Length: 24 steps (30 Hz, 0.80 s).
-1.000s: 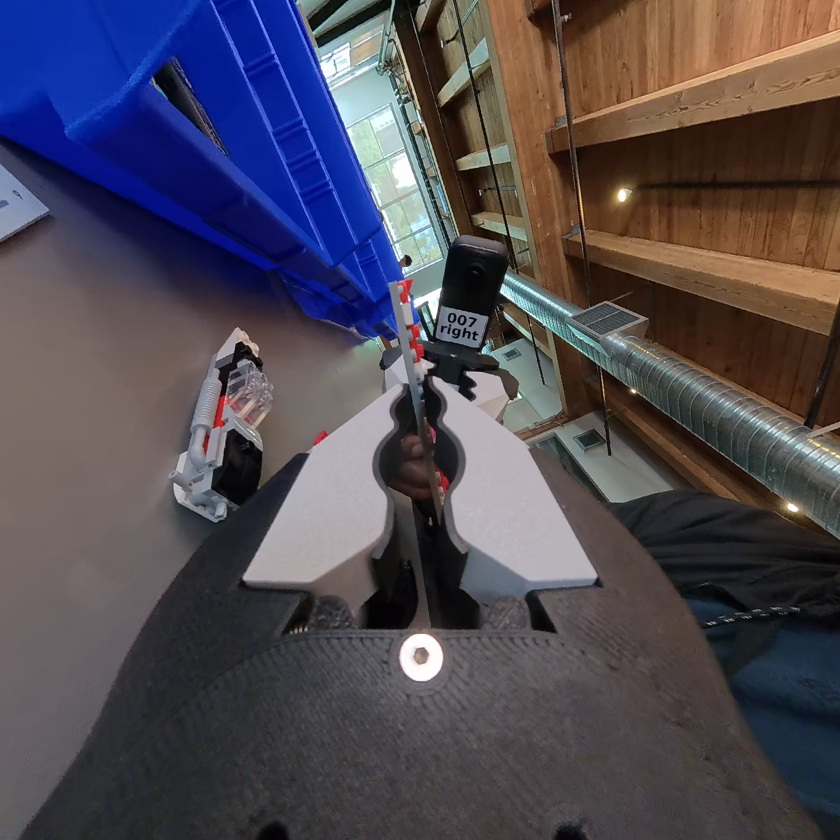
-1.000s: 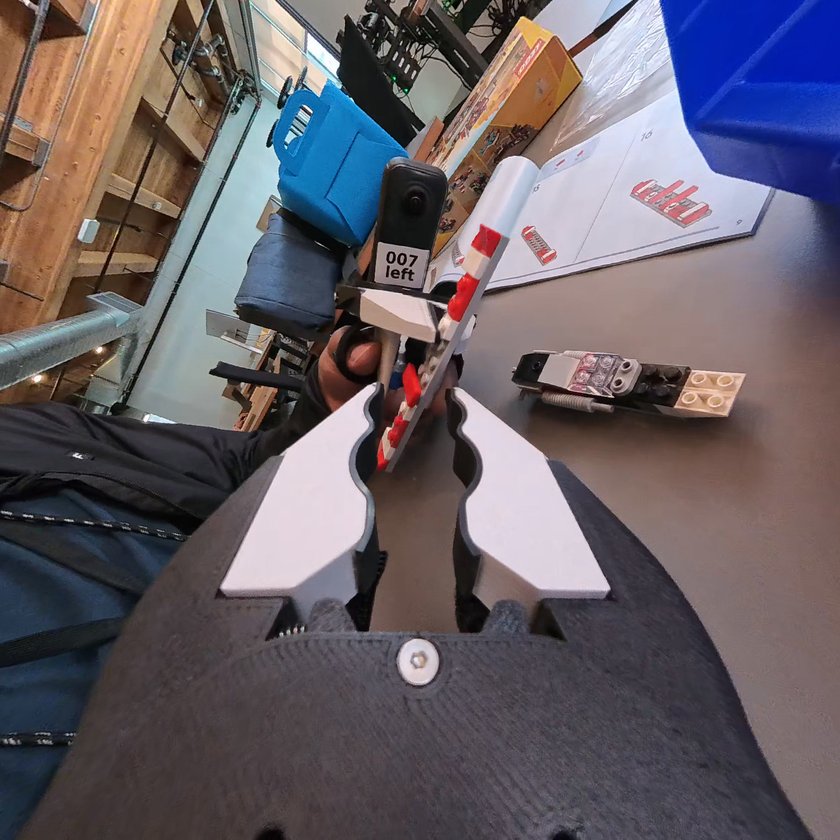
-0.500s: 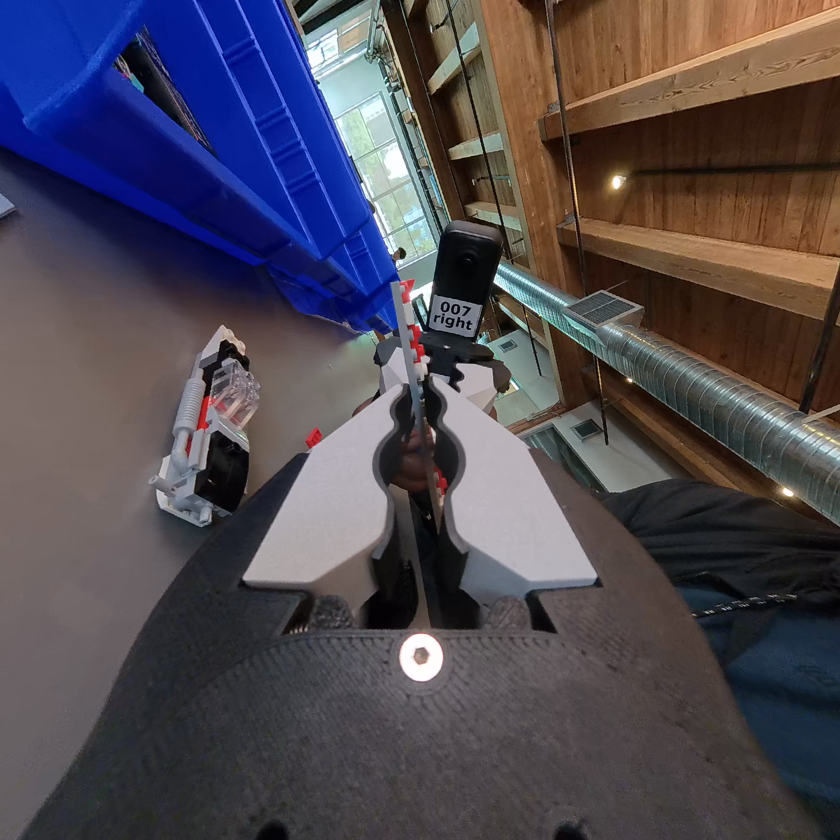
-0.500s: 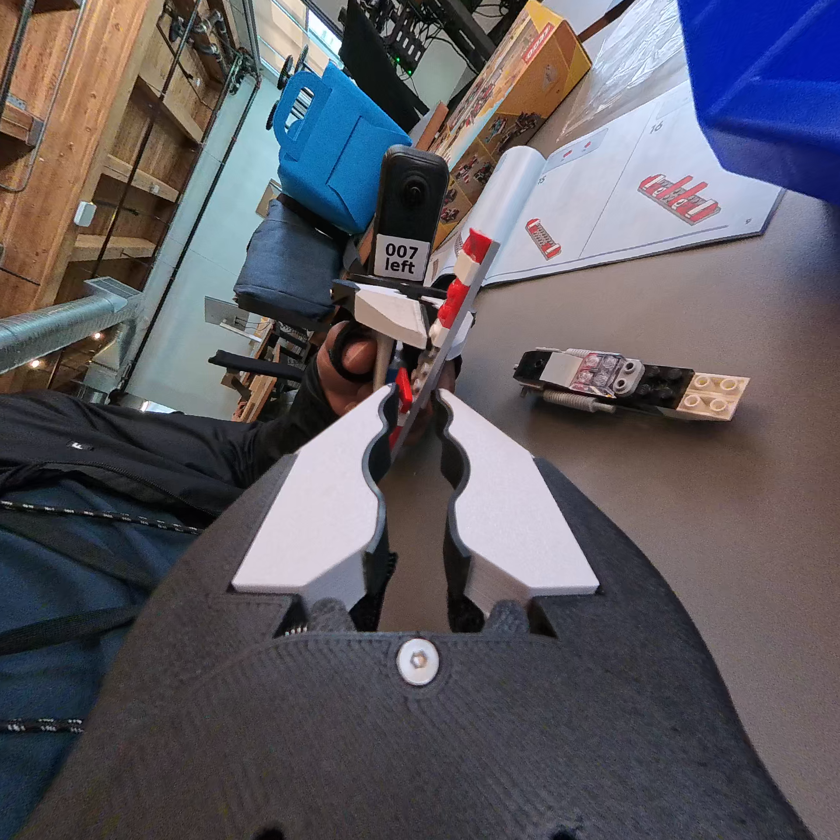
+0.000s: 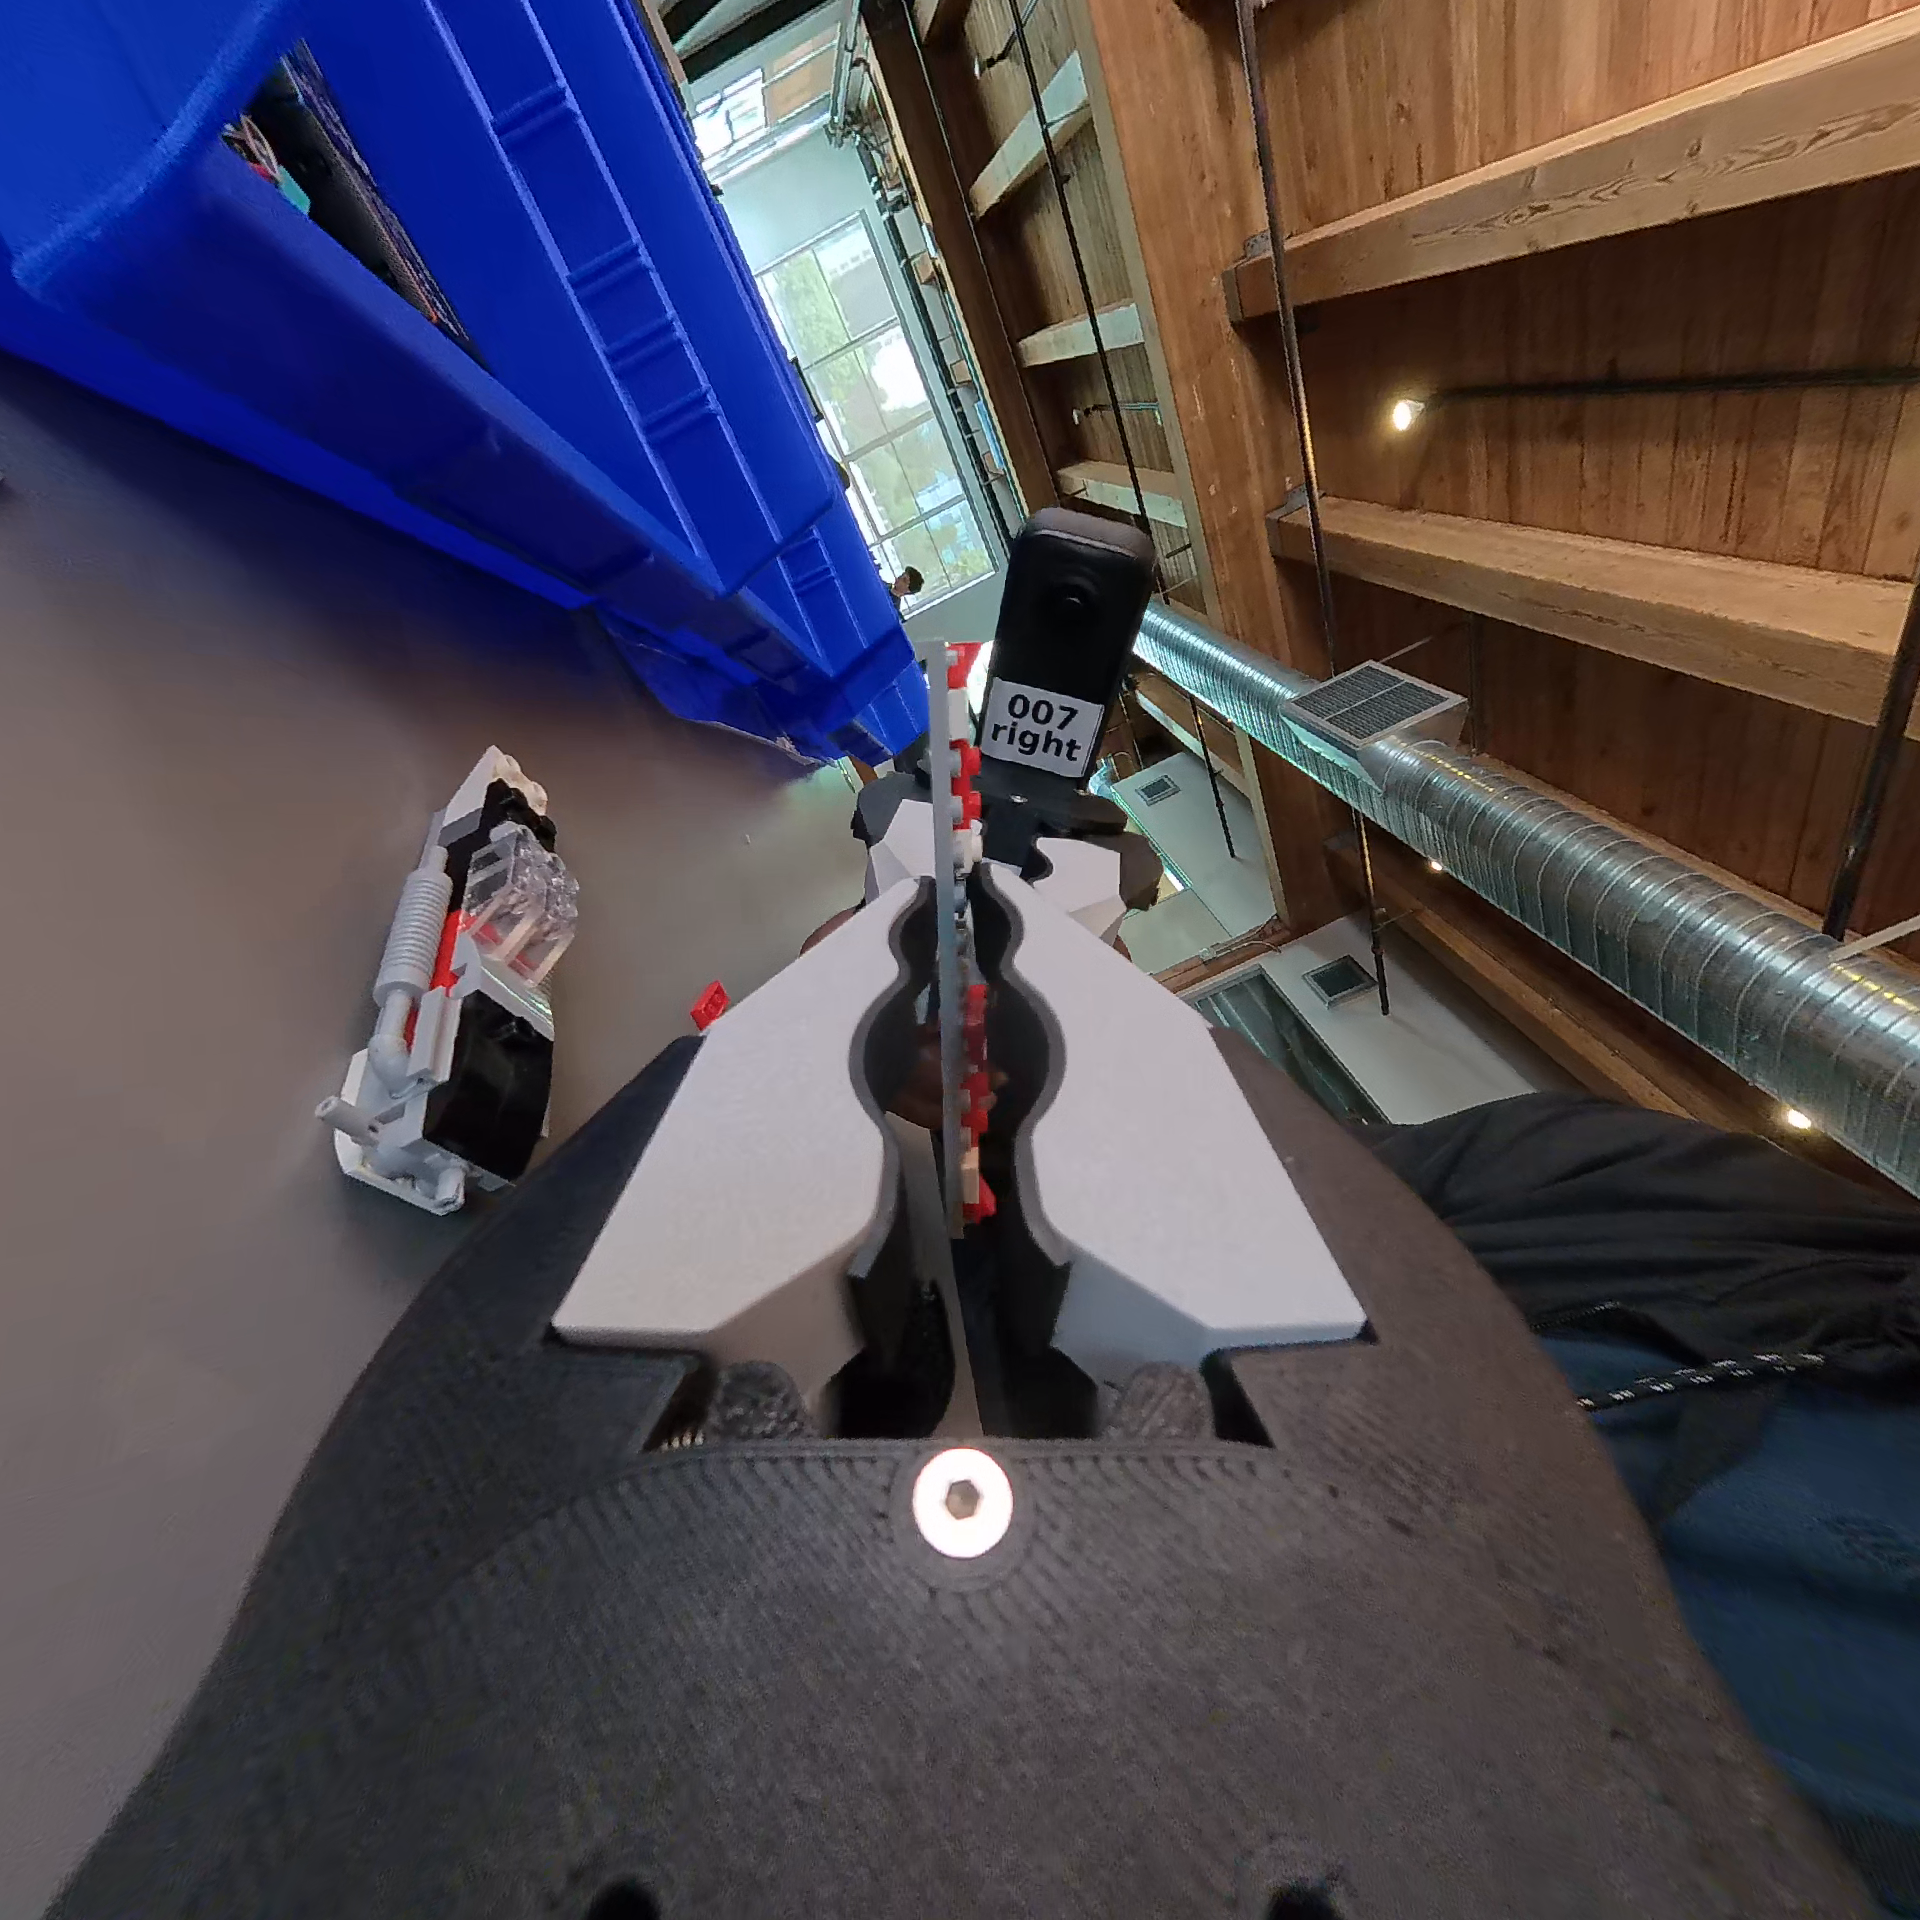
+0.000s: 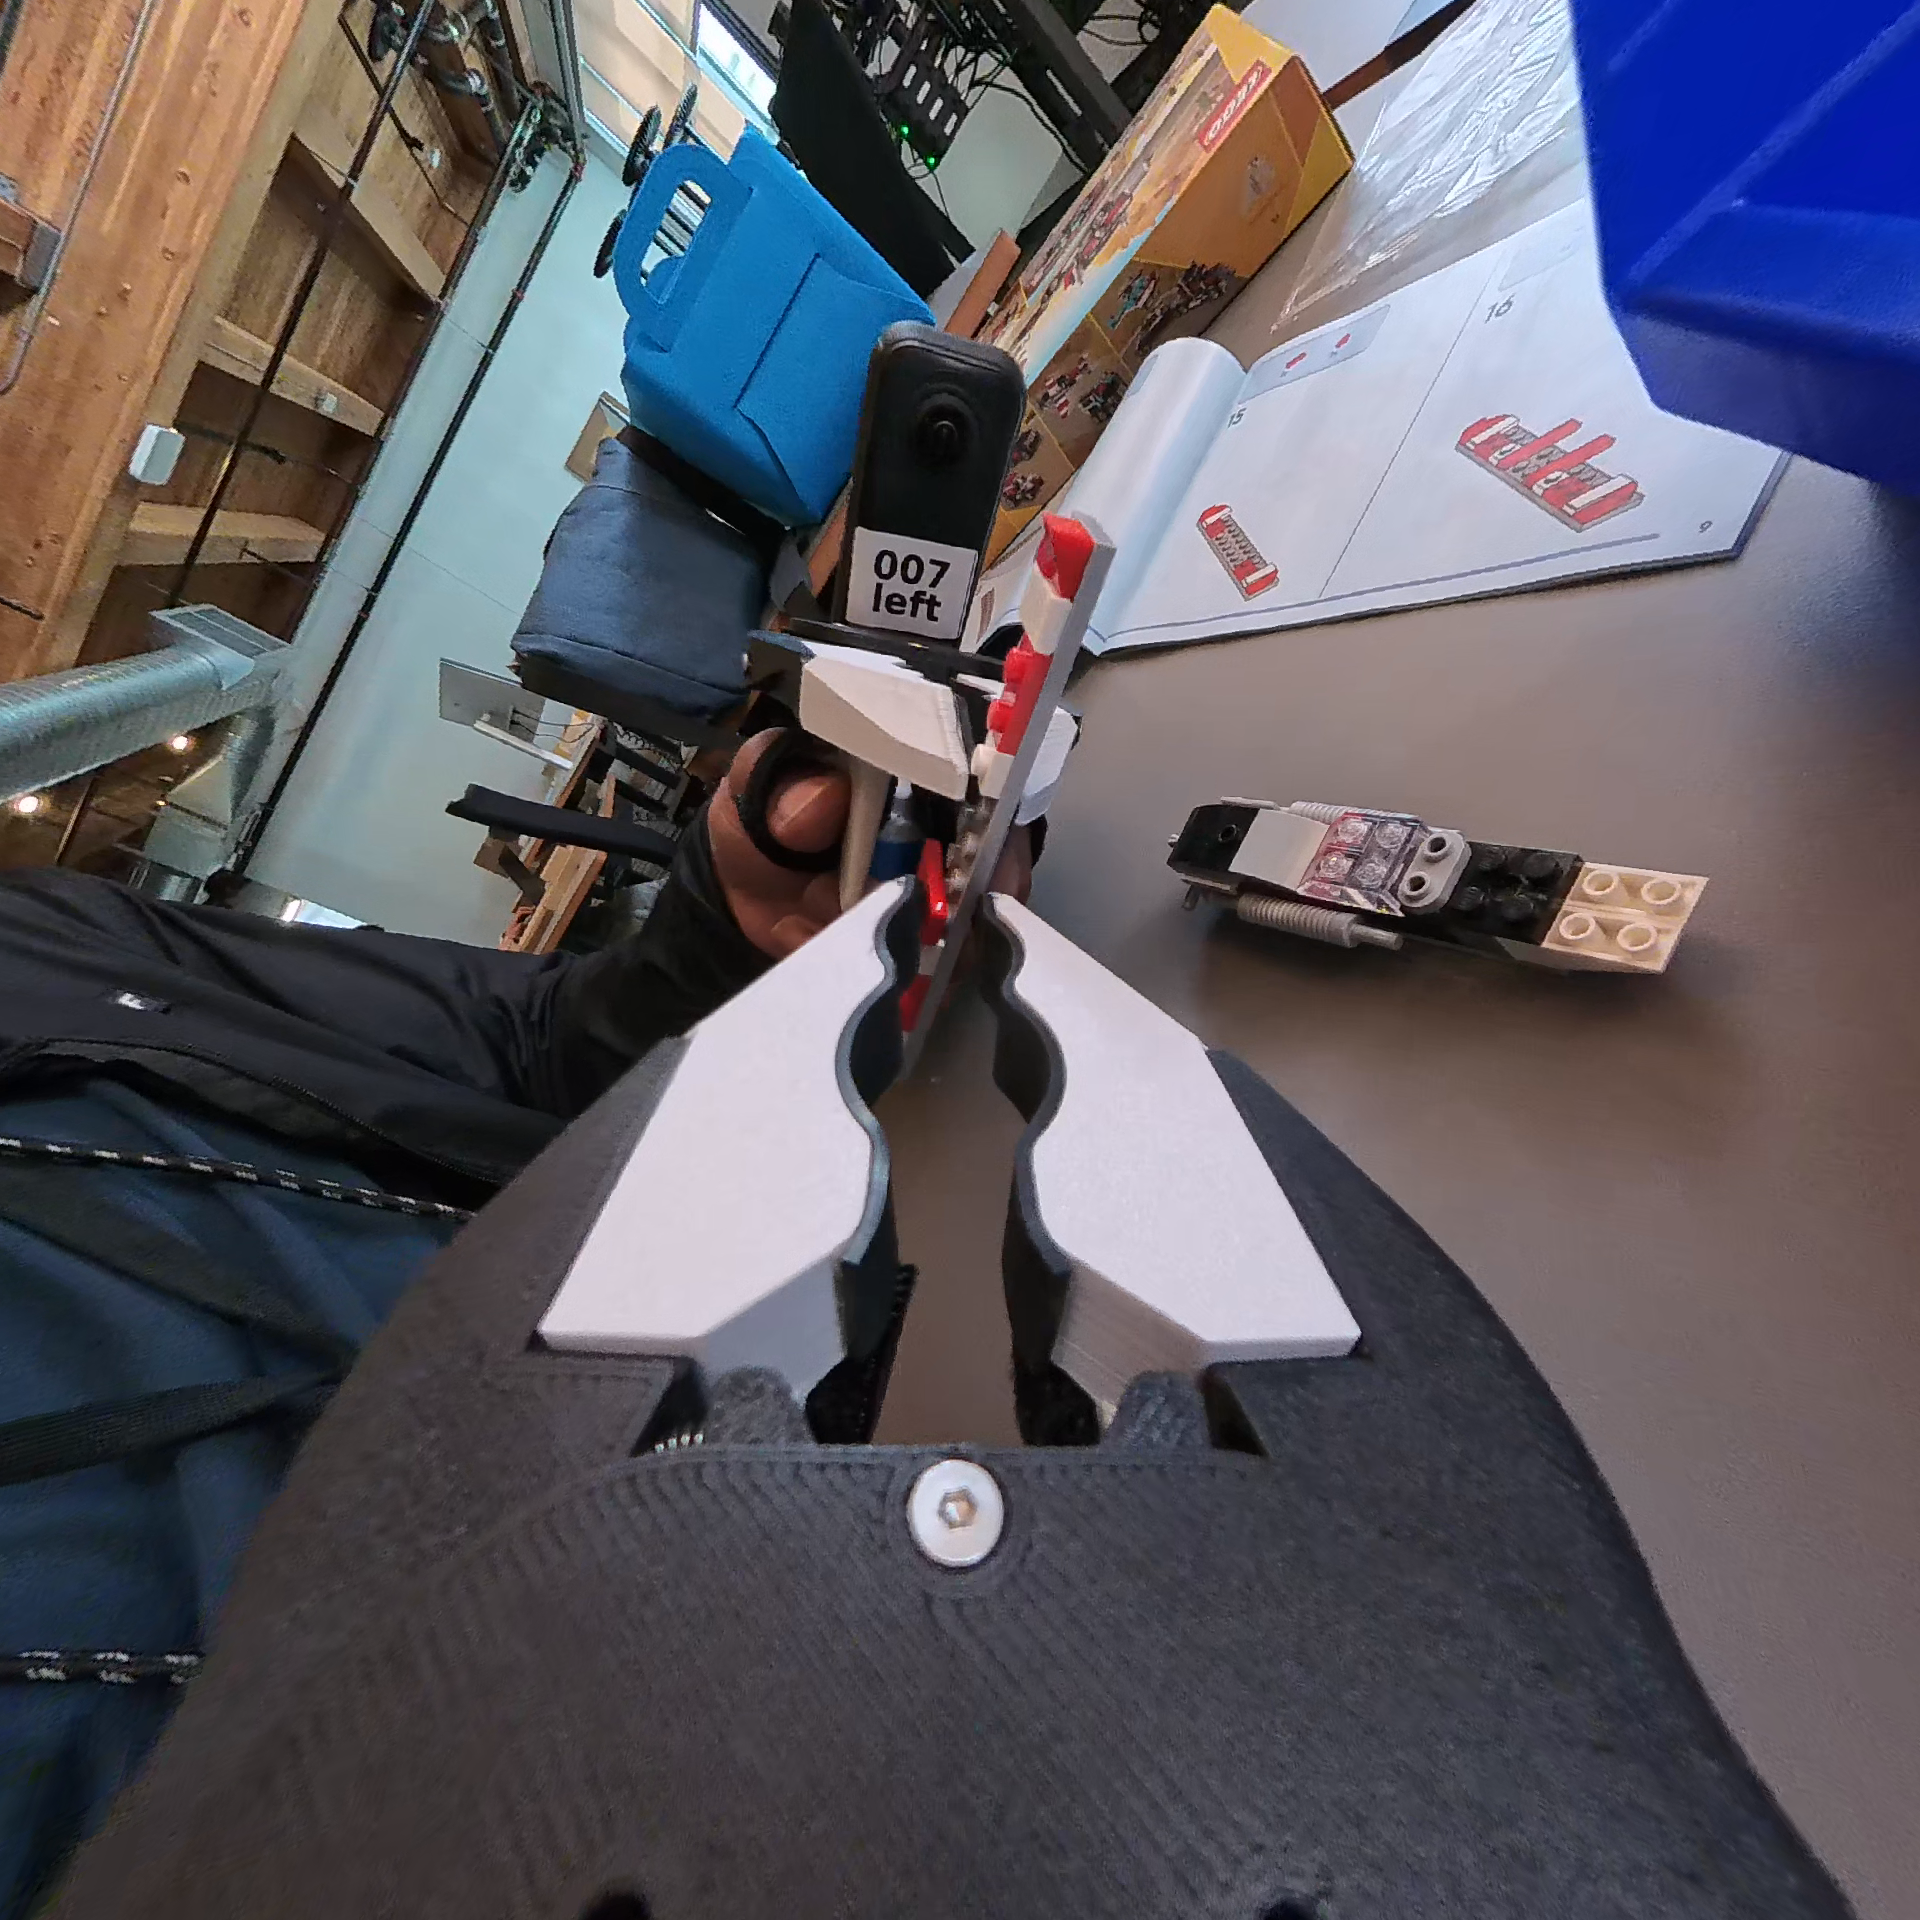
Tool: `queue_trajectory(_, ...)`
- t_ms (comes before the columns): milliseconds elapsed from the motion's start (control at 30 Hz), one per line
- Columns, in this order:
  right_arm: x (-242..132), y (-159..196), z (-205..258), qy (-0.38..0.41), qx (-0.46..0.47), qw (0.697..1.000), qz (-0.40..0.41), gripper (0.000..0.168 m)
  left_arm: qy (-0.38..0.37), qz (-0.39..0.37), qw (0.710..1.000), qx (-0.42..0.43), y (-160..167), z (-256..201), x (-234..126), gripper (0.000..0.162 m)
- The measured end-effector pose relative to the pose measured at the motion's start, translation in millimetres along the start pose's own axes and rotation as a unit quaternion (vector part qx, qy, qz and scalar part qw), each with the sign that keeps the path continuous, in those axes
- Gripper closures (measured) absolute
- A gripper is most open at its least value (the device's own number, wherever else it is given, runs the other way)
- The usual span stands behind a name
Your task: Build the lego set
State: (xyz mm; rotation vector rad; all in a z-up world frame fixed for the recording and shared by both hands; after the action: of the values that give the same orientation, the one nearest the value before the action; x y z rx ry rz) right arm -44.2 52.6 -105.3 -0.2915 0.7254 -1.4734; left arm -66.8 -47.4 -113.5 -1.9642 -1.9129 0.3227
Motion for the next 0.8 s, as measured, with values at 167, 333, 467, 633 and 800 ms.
queue_trajectory(167, -0.1, -0.3, 0.4, 0.014, -0.011, 1.000, 0.002, 0.161, 0.003, -0.001, 1.000, 0.002, -0.3, -1.2, 0.4, 0.155)
queue_trajectory(333, -0.3, -0.3, 0.7, 0.016, -0.009, 1.000, -0.004, 0.162, 0.005, -0.001, 1.000, 0.004, -0.4, -2.0, 0.6, 0.154)
queue_trajectory(467, 0.2, -0.1, 1.3, 0.024, -0.012, 1.000, -0.008, 0.162, 0.004, -0.002, 1.000, 0.005, -0.7, -1.9, 0.3, 0.154)
queue_trajectory(633, -0.6, 0.2, 1.5, 0.028, -0.012, 1.000, -0.002, 0.162, 0.003, -0.001, 1.000, 0.007, -0.2, -2.1, 1.0, 0.154)
queue_trajectory(800, -1.1, -1.0, 3.2, 0.020, -0.004, 1.000, -0.009, 0.162, 0.007, -0.002, 1.000, 0.012, -1.0, -4.6, 1.0, 0.154)
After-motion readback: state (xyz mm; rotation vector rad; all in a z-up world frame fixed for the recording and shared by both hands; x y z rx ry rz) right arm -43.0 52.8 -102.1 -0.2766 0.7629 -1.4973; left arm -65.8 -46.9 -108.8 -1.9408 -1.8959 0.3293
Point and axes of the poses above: each gripper's, where its closed fingertips meet, x out along the fingers, y out of its underside, z = x × y across the jaws, the point moved 6 cm from there along -x, back along the fingers, and after that the axes turned 7 degrees about z, right-handed, at the moved point
